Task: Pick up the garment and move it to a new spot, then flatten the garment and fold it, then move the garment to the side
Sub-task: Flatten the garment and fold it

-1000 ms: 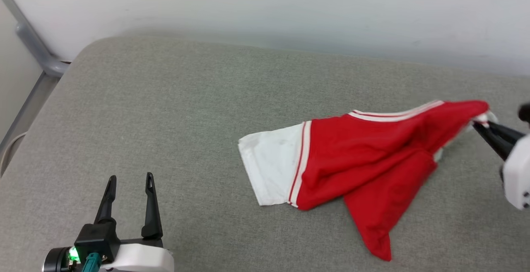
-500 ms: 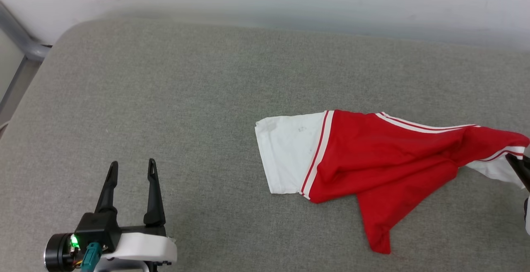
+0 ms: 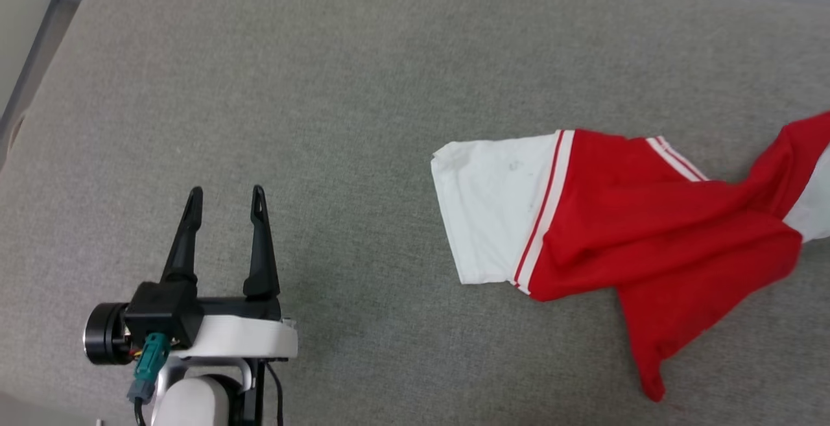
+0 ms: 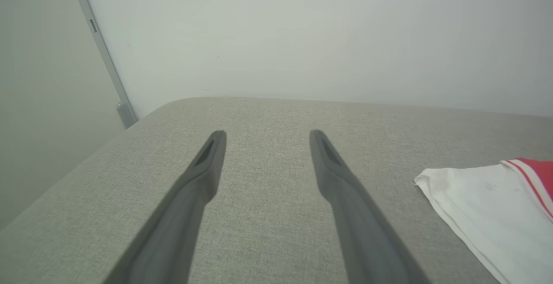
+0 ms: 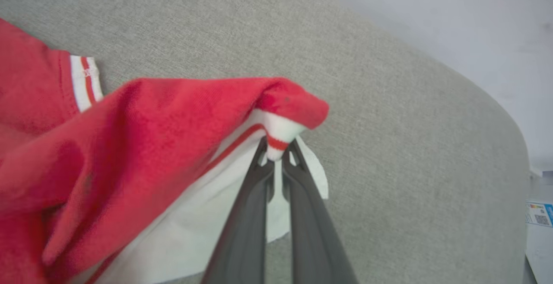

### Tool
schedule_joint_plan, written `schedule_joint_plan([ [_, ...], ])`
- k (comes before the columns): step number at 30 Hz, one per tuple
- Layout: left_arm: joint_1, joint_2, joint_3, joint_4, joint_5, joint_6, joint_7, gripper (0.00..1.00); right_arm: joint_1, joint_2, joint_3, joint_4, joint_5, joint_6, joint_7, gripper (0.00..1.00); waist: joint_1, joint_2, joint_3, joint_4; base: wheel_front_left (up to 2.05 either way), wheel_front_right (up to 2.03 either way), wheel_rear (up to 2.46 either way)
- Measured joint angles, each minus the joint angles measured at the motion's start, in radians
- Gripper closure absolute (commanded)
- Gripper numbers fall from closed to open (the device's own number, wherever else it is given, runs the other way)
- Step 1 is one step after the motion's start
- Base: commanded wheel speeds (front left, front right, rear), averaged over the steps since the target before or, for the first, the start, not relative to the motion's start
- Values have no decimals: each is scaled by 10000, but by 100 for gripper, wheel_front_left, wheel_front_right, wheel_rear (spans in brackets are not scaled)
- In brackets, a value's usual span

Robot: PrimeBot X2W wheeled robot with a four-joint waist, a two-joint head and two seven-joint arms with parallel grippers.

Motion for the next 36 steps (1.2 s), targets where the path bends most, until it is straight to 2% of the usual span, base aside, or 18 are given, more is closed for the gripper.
schedule_joint_plan([
  [1,-210,0,-117,-36,-109,90,0,0,-791,-48,619,635,-155,0,102,100,0,0,418,177,0,0,0],
  [7,-479,0,-307,-42,-234,215,0,0,-1933,79,1569,2159,-242,-4,84,100,0,0,1018,496,0,0,0],
  [15,-564,0,-276,-15,-209,318,0,0,-2577,75,2184,3108,380,-8,-746,100,0,0,1072,471,0,0,0],
  [16,-560,-2,-270,-10,-182,326,0,0,-2585,73,2196,3127,462,-6,-932,60,0,0,1025,440,0,0,0],
  [17,-557,0,-259,-6,-180,326,0,0,-2581,58,2203,3129,554,-6,-1083,0,0,0,969,411,0,0,0],
  [23,-338,0,-71,-15,-52,293,0,0,-2274,-416,1893,2562,1152,-2,-2038,0,0,0,571,126,0,0,0],
  [28,-133,0,15,-128,92,190,0,0,-2117,-1060,1058,1829,1484,-2,-2186,0,-1,0,321,-178,0,0,0],
  [32,-128,-2,6,-234,171,115,0,0,-2197,-1480,472,1281,1685,0,-1668,0,-1,0,270,-294,0,0,0],
  [36,-128,-2,-19,-313,198,84,0,0,-2454,-1770,134,803,2094,-2,-562,0,0,0,381,-306,0,0,0],
])
